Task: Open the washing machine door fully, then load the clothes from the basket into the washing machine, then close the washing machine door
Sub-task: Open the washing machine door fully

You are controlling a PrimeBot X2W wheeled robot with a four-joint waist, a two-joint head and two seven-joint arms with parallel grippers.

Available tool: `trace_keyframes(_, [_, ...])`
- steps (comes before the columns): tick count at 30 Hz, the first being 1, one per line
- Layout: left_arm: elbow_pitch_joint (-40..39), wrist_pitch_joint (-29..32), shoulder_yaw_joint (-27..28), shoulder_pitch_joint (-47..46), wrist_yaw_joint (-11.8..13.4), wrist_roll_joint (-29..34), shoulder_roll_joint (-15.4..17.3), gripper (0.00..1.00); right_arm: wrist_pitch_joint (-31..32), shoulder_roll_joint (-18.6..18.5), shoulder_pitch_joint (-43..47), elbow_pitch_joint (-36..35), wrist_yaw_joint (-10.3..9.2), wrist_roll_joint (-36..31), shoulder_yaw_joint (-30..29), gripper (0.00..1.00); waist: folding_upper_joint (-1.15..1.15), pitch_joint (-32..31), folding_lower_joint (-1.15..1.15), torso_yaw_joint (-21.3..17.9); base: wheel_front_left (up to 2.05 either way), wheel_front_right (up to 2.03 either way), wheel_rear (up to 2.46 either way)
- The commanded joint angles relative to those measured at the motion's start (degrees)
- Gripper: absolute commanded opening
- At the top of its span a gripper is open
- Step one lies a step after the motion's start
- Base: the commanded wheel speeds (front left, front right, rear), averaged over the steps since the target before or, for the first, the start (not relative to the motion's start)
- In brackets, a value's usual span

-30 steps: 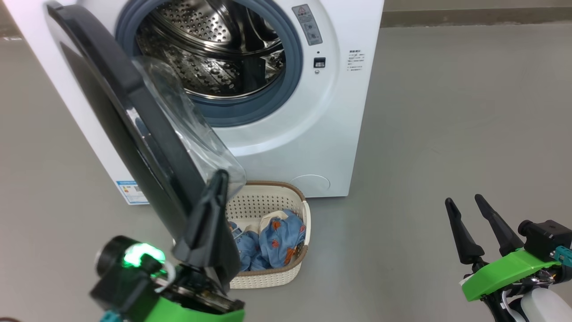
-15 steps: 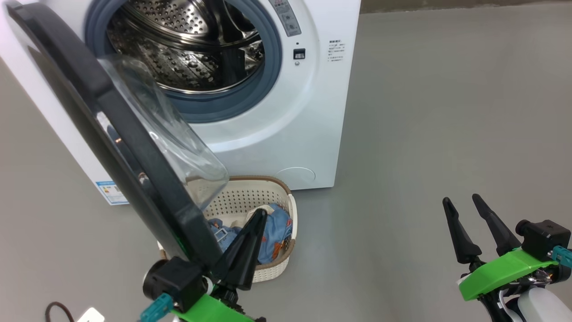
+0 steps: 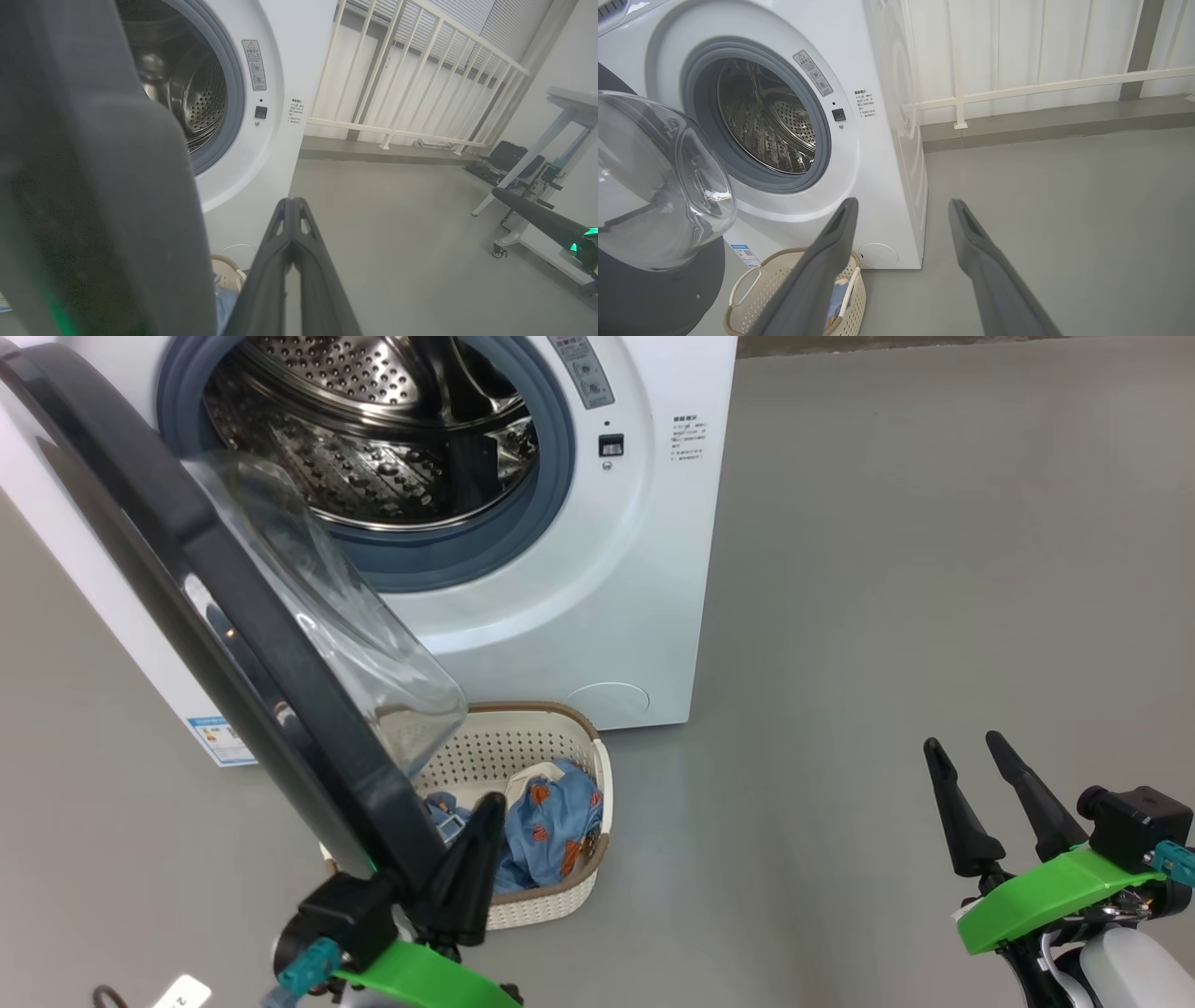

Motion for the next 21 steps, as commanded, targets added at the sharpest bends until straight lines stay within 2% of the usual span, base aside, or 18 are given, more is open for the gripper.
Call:
trace_keyframes(1, [-0.6,-0.8,2.5,-3.0,0.5,-0.4,0.0,0.00,-0.7,-0.8,-1.6,-1.1,0.32,0.0,0.6,1.00,0.00,0.0,0.00,0.1,0.00,0.00,0.00])
trace_keyframes(12, [3.2,-1.7,4.7,-4.2,1.8,-1.8,0.6,0.00,-0.7,-0.4,-1.5,-1.0,0.32,-0.1,0.4,1.00,0.00,0.1,0.00,2.4,0.00,0.00,0.00])
trace_keyframes(21, [3.8,-2.0,5.1,-3.6,2.3,-2.3,1.3,0.00,-0.7,0.1,-1.0,-1.1,0.32,-0.1,0.1,1.00,0.00,-0.3,0.00,6.5,0.00,0.00,0.00])
